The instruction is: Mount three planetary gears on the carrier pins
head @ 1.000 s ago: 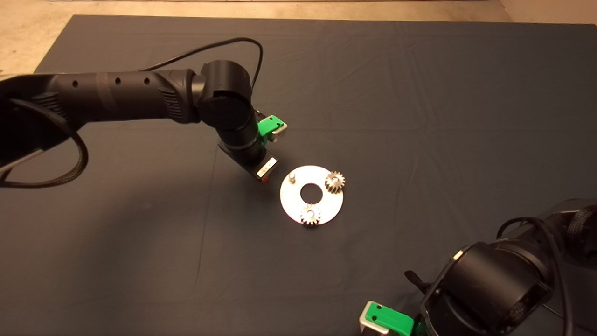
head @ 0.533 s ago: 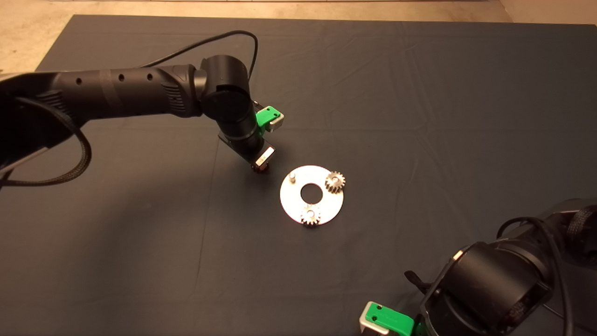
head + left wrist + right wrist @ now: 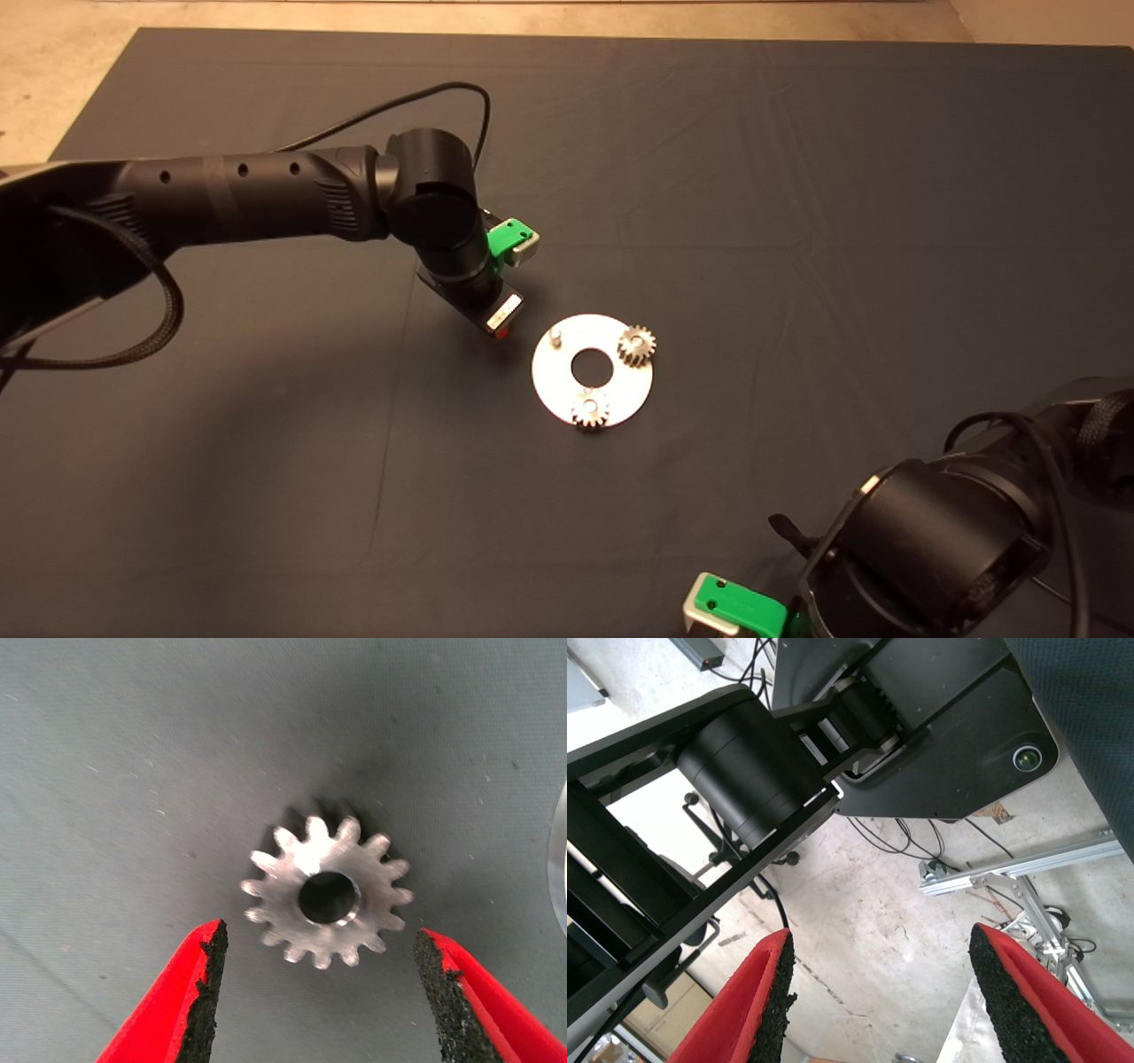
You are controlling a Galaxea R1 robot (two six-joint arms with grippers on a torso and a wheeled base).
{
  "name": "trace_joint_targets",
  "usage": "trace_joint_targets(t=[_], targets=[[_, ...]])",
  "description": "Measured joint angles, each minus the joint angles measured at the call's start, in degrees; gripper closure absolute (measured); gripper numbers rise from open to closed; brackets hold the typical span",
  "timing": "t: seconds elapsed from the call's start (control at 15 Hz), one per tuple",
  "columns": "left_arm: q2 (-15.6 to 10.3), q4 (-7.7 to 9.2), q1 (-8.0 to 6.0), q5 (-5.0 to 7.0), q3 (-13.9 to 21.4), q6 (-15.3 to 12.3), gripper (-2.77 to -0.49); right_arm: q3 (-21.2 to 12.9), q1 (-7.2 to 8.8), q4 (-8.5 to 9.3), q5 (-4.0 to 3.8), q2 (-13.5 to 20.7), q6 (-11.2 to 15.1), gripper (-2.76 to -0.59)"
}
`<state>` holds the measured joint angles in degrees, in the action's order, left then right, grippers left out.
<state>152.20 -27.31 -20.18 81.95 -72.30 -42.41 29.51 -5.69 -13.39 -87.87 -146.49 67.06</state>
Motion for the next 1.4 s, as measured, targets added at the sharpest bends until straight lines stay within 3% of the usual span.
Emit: trace_joint_targets(t=[0.53,0.8,1.4], targets=[[0.00,-0.17,0.02,-0.66,-2.00,0.24,-1.46,-0.07,0.00,0.09,-0.01,0.01,0.00,-1.45],[0.00,-0.13,0.04,-2.39,-2.52,0.22,-1.46,-0.10,0.00,0.11,-0.01,0.00,0.00,-1.45],[0.00,-0.13,0.04,-4.22,-2.59,0.09,-1.37,-0.66,0.00,0.13,-0.01,0.02,0.00,-1.45]])
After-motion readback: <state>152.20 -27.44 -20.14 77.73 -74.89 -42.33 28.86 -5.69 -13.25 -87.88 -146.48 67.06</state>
